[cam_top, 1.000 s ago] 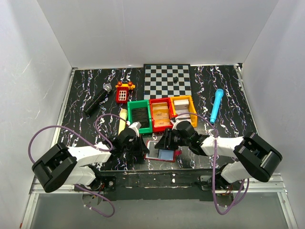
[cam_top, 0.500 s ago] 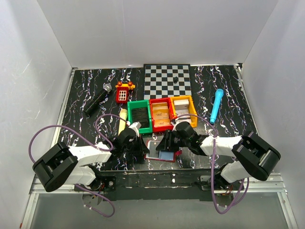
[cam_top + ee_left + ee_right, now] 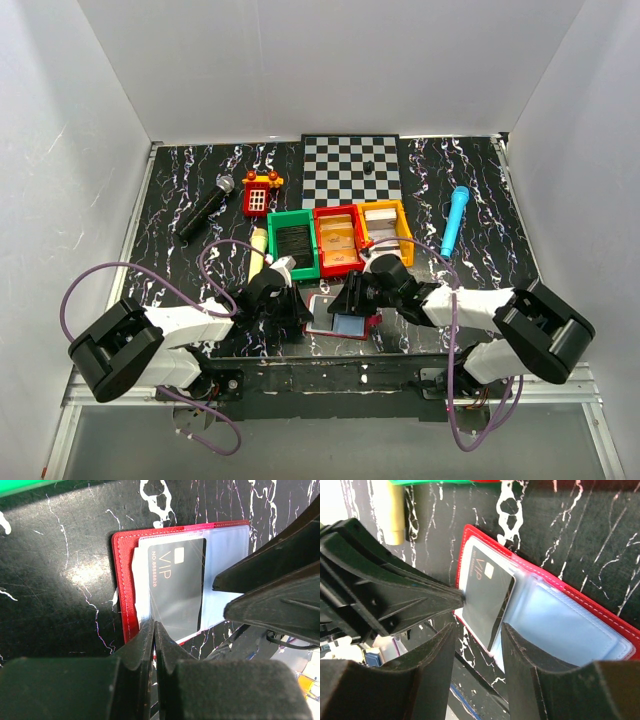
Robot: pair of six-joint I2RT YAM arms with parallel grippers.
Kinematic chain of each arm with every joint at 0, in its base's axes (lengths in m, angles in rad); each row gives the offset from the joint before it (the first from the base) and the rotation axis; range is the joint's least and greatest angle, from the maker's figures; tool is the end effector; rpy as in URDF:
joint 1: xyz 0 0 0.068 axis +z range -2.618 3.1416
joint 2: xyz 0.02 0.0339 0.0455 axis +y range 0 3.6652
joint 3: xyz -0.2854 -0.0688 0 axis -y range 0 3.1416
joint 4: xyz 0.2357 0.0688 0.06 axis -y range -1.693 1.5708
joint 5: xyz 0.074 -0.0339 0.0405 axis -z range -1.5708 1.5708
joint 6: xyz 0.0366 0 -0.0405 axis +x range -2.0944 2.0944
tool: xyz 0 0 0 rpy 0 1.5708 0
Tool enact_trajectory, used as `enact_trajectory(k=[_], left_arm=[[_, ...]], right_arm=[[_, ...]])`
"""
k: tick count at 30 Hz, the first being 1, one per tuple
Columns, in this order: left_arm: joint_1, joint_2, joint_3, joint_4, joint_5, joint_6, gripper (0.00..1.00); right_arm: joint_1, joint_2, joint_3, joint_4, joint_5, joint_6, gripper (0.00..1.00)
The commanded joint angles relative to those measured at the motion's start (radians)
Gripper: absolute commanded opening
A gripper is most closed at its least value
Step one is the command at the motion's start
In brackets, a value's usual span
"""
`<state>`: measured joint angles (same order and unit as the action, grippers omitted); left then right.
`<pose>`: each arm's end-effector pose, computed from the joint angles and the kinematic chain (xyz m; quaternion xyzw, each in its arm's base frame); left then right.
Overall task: Take the credit cards out of the card holder
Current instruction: Remove the credit card from the card holder.
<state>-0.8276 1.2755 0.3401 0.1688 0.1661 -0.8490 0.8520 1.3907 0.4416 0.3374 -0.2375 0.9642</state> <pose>0.1339 -0.1546 0.1561 0.0227 0.9174 -0.3410 0.2040 0.1546 0.1898 0.1747 -0.0052 0.8826 0.4258 0.1990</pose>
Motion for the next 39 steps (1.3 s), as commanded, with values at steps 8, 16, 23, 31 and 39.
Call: enact_trajectory(k=[8,16,23,31,39], left_arm=[[0.004,-0.008,-0.006,0.017,0.006,0.001,0.01],[0.004,-0.011,-0.01,0.026,0.012,-0.002,0.01],[0.004,0.007,-0.01,0.047,0.027,-0.004,0.01],[0.004,0.025,-0.01,0.063,0.041,-0.005,0.0],[0.004,0.039,-0.018,0.075,0.046,-0.01,0.0]], right_arm=[[0.012,-0.006,0.036,-0.006,0.001,-0.027,0.49],[0.015,0.042,0.043,0.028,-0.028,-0.019,0.49],[0.018,0.05,0.045,0.038,-0.032,-0.016,0.49],[0.019,0.064,0.043,0.055,-0.043,-0.013,0.49],[0.019,0.065,0.037,0.081,-0.054,-0.009,0.48]])
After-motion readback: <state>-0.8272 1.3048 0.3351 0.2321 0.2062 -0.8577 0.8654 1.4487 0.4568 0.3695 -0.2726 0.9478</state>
